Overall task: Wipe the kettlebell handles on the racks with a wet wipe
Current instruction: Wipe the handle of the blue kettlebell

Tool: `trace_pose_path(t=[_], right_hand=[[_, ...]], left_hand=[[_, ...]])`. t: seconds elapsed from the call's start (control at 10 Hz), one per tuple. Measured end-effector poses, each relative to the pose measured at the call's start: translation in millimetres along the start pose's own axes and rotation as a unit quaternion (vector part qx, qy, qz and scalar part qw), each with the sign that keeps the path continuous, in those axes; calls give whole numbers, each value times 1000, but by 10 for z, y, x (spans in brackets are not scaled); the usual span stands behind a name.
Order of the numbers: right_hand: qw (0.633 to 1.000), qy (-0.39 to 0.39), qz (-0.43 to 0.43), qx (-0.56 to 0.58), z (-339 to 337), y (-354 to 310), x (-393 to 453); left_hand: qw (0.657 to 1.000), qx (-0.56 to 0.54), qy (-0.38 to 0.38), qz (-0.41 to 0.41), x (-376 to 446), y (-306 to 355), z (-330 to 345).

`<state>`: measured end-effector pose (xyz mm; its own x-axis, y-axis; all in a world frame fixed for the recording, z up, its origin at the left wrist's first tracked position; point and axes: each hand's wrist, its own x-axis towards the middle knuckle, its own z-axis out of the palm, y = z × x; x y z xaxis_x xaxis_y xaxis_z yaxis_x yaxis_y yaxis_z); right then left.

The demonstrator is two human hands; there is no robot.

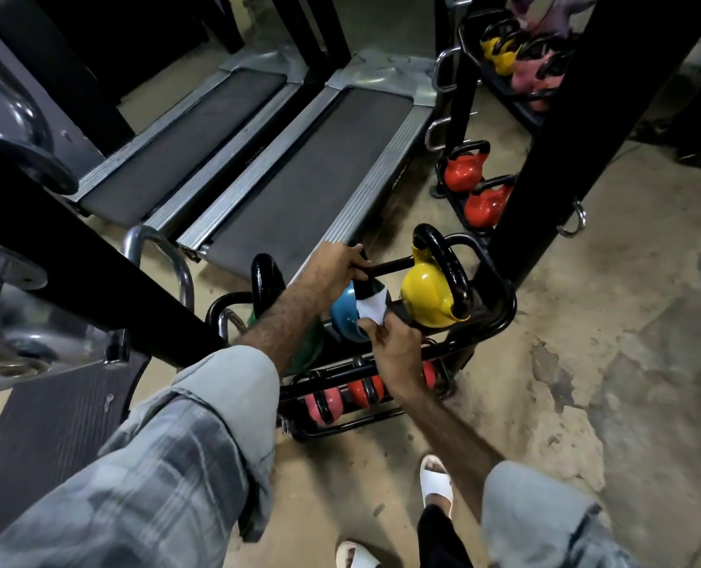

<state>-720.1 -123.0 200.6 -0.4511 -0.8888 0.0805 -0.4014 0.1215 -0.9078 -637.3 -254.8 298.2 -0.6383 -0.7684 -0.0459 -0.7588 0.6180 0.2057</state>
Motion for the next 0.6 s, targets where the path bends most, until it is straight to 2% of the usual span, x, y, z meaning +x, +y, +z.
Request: trace_pose_path(t=[0.1,0.2,0.3,0.4,0.5,0.6], right_hand=[[982,45,-155,-101,-44,125,-106],[939,47,-300,-159,-195,284,69],[877,-70,-418,-224,-265,292,194],[804,-107,-497,-309,-324,177,329],[699,-144,-555,-428,-262,54,453],[572,-235,-572,-540,-134,-140,469]], left_hand=[[996,-89,-2,-19,-21,132,-67],[998,-60,-1,-27,-30,137,-120],[985,-153,-5,-78,-13,37,-33],[982,-171,8,-81,-28,23,-47],[969,-225,29,-98,-34,13,-26],[967,-231,33,-100,-63,54,-49]])
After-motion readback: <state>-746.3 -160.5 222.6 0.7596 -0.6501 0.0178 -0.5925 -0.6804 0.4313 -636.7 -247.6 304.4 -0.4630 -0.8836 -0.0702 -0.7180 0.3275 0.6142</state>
